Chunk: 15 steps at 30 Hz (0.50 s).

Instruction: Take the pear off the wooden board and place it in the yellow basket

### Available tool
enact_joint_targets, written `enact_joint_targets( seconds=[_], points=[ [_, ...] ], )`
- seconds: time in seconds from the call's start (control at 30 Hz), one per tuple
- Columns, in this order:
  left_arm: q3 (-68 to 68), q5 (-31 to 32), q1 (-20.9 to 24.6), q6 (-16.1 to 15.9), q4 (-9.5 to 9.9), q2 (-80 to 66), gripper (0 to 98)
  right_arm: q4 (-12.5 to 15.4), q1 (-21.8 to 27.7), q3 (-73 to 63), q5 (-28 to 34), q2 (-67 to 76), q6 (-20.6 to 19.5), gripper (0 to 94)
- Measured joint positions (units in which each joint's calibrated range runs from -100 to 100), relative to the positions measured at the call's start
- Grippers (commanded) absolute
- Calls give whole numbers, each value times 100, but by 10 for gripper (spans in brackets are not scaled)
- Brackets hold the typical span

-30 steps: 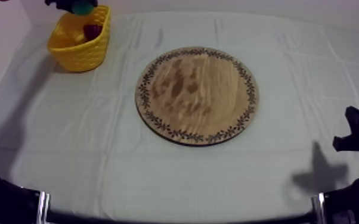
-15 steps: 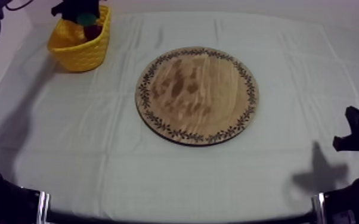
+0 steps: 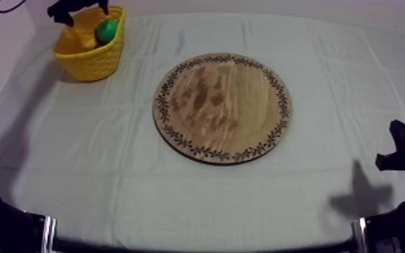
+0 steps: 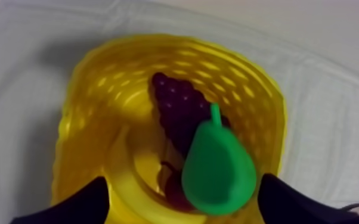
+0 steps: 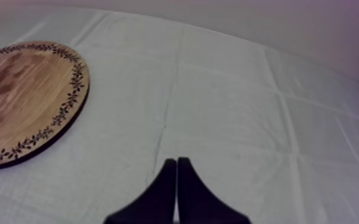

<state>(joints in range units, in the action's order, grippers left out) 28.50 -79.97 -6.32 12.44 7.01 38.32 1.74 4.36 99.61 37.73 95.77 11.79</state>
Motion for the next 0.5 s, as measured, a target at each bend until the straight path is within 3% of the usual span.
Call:
enact_joint_targets(
  seconds=[0.5],
  points=[
    [-1151,399,201,-235,49,-1564,828,0,0,0,-1,0,0,5]
  ],
)
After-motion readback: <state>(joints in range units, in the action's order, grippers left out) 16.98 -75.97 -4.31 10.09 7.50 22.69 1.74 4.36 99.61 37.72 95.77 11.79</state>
